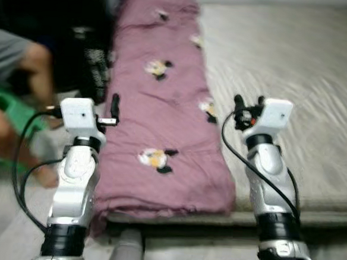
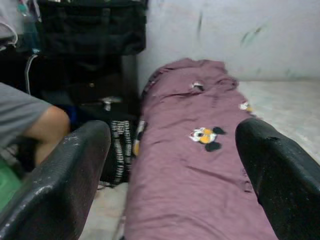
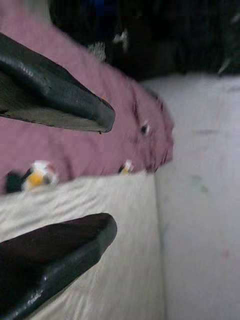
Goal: Clean up the room
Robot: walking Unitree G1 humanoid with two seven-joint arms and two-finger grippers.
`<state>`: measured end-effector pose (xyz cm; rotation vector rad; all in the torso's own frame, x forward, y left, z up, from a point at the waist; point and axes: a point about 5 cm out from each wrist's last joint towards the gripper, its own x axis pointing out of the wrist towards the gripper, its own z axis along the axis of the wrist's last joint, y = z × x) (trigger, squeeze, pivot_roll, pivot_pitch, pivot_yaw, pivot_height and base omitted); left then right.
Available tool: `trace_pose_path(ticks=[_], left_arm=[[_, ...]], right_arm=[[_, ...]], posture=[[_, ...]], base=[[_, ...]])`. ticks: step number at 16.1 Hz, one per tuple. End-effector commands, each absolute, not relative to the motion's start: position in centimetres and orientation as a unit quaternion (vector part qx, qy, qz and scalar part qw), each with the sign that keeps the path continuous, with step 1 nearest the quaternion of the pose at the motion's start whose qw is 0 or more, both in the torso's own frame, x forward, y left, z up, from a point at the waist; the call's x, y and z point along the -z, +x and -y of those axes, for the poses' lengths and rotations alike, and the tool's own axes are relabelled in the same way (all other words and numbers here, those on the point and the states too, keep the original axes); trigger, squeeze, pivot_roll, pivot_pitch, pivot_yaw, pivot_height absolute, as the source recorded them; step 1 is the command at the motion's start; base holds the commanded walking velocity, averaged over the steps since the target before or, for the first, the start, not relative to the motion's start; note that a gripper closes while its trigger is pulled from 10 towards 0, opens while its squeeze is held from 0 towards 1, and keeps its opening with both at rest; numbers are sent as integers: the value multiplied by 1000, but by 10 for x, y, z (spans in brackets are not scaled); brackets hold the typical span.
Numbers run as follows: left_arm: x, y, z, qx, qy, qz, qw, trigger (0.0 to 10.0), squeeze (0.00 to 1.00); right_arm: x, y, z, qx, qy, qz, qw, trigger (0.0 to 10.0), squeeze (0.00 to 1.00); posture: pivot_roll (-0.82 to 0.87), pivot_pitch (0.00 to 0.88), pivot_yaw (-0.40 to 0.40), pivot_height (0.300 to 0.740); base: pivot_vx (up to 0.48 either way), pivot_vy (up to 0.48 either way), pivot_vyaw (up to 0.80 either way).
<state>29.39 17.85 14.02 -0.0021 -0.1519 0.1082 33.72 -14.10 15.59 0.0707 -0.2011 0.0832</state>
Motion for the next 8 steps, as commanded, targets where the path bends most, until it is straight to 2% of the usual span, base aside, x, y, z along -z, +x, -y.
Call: trace_pose_path(ticks=[1, 8], left_arm=[[-139, 299, -161, -27, -5, 67, 997, 10000, 0], [-135, 299, -163, -54, -10, 55, 997, 10000, 0]], right_arm=[[-149, 332, 160, -14, 26, 93, 995, 10000, 0], [-140, 328, 163, -16, 17, 82, 996, 10000, 0]], posture=[[-48, 0, 34, 740], [-49, 0, 26, 740]], base=[[0, 0, 0], [0, 0, 0]])
